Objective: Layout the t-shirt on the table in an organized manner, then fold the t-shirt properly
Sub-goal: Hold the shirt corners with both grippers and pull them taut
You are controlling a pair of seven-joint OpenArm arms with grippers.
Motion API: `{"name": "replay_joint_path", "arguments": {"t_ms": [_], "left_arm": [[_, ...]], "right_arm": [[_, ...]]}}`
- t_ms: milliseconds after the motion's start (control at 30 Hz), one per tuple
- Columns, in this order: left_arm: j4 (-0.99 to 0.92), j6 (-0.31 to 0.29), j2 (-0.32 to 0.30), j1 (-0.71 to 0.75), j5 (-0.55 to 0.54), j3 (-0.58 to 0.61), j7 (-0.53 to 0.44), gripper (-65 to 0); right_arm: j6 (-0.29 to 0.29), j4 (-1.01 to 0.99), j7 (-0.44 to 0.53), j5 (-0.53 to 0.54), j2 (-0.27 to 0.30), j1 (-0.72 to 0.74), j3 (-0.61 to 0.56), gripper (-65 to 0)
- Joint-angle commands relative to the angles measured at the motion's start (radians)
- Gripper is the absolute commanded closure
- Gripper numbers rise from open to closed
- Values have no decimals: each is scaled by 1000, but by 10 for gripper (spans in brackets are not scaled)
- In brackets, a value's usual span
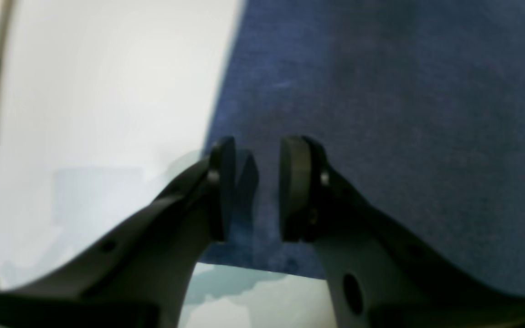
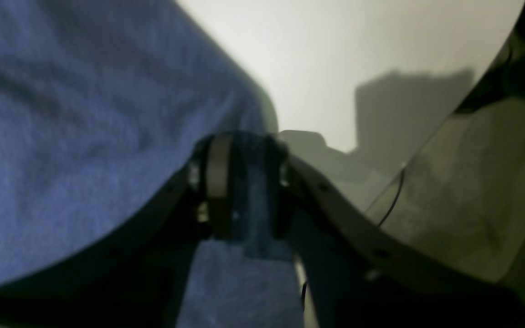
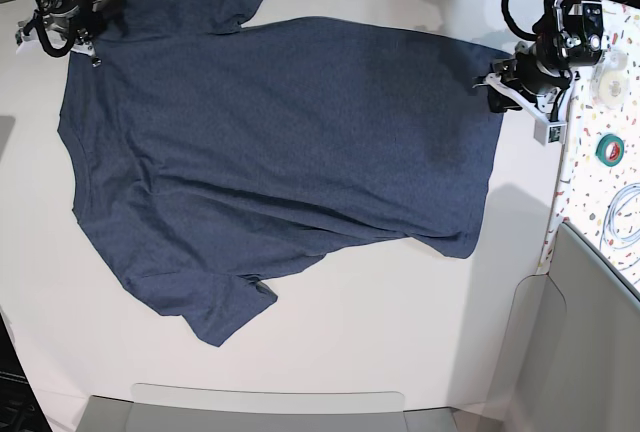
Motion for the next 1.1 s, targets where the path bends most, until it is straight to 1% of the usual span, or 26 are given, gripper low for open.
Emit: {"name": "replay_joint_path", "arguments": {"t_ms": [0,167,200,233,267,300,367,467,533,567,633,700,800,867,933,1000,1067], "left_arm": [[17,-1,-15,-4,2,-6,-10,-151],[17,-1,-15,-4,2,-9,-10,-151],[17,-1,-15,-4,2,-9,-10,-151],[16,-1,-15,-4,2,-10,-10,-151],[16,-1,-15,-4,2,-10,-10,-151],[16,-1,-15,-4,2,-12,-10,-151],[16,-1,-15,-4,2,-12,-10,-151],[16,-1,-15,1,2,-13,-10,-151],[14,-1,-15,1,4,-13,-12,-151],[14,-1,-15,2,4,-15,-12,-151],[14,-1,-15,2,4,-15,-12,-152],[14,-1,-15,2,4,-15,-12,-152],[14,-1,-15,2,4,-10,-12,-152],[14,-1,-6,2,4,-9,-12,-152],[14,-1,5,2,4,-9,-12,-152],[14,-1,7,4,4,-7,-12,-152],[14,-1,16,4,4,-7,-12,-152]], "right_arm": [[-4,14,9,-1,13,-2,7,-160],[3,12,9,2,12,17,7,-161],[22,5,9,2,5,21,7,-161],[55,-3,9,3,-4,22,10,-161],[111,-6,9,3,-13,30,24,-161],[184,-6,7,3,-27,31,49,-161],[361,-6,6,3,-74,31,115,-160],[622,-8,2,17,-142,27,267,-160],[743,-18,-5,52,-180,25,371,-160],[800,-29,-36,80,-191,27,428,-160],[872,-69,-128,141,-199,40,535,-160],[922,-132,-226,200,-199,68,643,-160],[978,-266,-324,256,-189,102,764,-160],[1016,-355,-347,260,-166,122,778,-160],[1056,-428,-353,260,-153,134,762,-160],[1087,-470,-353,260,-148,146,732,-160],[1100,-476,-353,261,-154,149,704,-160]]}}
